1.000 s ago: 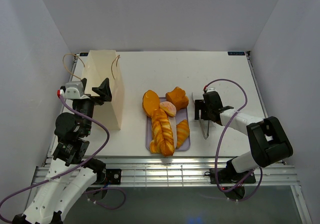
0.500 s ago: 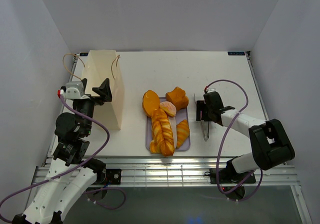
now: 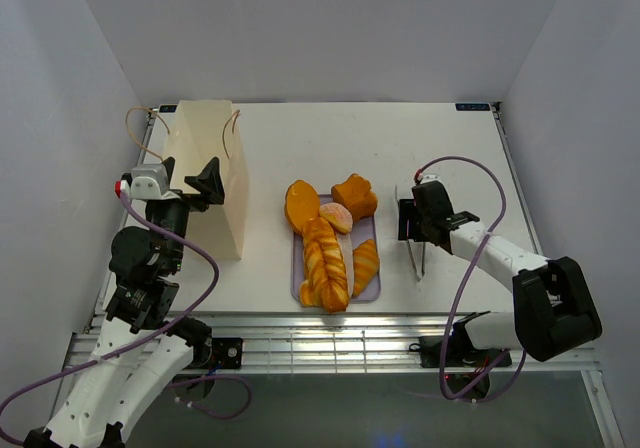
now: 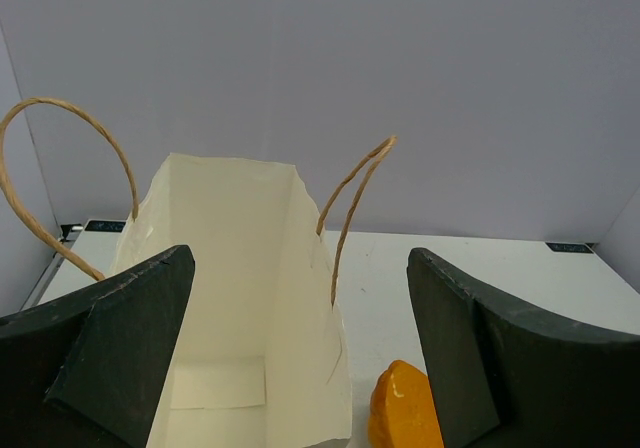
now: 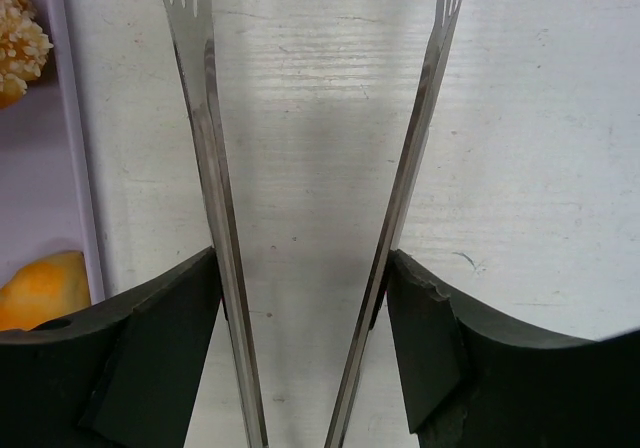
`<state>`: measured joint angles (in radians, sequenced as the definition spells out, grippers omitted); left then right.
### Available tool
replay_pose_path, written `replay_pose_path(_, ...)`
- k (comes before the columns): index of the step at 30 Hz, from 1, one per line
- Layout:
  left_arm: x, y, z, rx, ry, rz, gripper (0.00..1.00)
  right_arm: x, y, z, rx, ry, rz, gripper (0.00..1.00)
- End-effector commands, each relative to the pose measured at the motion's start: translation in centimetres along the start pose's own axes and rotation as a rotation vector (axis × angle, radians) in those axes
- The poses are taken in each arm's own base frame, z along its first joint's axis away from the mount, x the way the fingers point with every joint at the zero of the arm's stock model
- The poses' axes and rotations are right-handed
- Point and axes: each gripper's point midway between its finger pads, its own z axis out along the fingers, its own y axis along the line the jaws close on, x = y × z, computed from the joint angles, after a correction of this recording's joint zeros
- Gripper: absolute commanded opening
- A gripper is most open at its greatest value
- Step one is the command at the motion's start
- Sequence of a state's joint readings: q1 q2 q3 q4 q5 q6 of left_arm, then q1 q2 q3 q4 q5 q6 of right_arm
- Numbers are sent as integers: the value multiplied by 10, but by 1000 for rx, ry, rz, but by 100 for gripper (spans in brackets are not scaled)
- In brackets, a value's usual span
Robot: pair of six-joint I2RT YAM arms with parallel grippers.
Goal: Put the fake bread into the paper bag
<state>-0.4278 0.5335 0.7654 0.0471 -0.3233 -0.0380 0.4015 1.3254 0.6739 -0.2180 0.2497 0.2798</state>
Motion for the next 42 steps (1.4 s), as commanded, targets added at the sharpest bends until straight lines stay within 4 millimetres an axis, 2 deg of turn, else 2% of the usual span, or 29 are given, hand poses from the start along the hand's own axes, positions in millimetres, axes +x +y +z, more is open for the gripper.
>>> replay_pose_path(1,-2,-4,-1,23,-10,-6,98,-25,-3,-14,26,-64,-4,70)
replay_pose_path(7,-2,-5,-2,24,-11,-8,98,-35,8,-27,-44,-95,0,72)
replay_pose_path(15,-4,-4,-4,21,-19,-11,98,-36,19,-38,-99,-26,-35,72)
replay_pose_path(25,-6,-3,-5,20,-24,-12,98,-42,31,-55,-184,-39,-58,71)
replay_pose_path(31,-5,-4,-4,24,-22,-11,98,-54,27,-69,-173,-98,-55,70)
replay_pose_path(42,-2,-5,-3,25,-15,-8,98,-55,16,-78,-115,-47,-98,70)
